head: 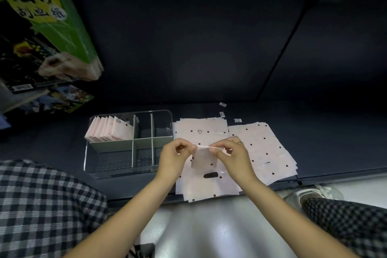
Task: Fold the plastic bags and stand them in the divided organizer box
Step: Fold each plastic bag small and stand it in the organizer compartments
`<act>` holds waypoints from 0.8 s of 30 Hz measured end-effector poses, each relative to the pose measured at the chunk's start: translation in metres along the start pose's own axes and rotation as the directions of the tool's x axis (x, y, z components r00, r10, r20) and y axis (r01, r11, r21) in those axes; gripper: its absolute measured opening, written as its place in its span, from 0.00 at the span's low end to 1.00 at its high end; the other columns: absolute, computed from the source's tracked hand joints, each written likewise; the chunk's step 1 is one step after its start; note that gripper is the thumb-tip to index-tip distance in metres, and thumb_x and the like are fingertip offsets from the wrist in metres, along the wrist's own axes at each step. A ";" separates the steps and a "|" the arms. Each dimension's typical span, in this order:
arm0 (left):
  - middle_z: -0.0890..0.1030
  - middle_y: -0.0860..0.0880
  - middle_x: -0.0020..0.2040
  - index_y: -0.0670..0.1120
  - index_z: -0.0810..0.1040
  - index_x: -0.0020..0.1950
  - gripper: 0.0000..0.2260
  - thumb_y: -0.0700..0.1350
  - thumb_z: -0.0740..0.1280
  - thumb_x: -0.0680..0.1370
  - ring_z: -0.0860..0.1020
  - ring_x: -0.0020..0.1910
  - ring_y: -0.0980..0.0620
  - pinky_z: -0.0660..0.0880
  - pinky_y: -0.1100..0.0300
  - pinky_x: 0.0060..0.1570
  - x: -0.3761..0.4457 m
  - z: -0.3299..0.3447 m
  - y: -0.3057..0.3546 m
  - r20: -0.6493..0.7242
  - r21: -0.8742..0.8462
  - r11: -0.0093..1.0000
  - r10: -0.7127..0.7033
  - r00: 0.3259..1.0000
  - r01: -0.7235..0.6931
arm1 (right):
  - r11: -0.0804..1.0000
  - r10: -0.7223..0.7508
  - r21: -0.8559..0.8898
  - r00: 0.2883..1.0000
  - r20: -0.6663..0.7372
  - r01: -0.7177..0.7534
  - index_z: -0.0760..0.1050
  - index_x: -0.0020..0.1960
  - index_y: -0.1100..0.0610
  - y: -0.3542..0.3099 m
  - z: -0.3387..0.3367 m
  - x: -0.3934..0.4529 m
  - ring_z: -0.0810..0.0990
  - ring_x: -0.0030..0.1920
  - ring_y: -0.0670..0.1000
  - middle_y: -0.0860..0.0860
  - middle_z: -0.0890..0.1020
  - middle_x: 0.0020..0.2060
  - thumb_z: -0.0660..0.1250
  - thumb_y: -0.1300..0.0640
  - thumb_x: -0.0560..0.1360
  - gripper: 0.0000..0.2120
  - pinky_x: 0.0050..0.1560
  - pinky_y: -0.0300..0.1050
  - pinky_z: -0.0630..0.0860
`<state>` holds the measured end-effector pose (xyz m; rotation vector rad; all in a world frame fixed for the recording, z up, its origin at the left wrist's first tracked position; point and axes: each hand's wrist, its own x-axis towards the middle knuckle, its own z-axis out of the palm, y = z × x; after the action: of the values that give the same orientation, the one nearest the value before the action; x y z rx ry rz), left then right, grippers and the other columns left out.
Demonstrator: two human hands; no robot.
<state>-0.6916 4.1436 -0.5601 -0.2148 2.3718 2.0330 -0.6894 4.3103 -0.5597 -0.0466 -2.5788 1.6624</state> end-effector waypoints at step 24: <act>0.80 0.52 0.41 0.49 0.78 0.42 0.03 0.44 0.69 0.76 0.77 0.44 0.51 0.74 0.58 0.45 0.093 -0.155 -0.026 0.155 0.476 0.879 -0.050 0.987 -0.031 | 0.958 0.019 -0.272 0.919 0.395 0.097 0.77 0.41 0.54 -0.080 0.114 0.105 0.81 0.42 0.50 0.49 0.82 0.40 0.68 0.56 0.74 0.04 0.42 0.47 0.81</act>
<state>-0.7682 3.9784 -0.5702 -0.0472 2.6531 1.3295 -0.8020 4.1805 -0.5289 0.3609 -3.0742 1.3864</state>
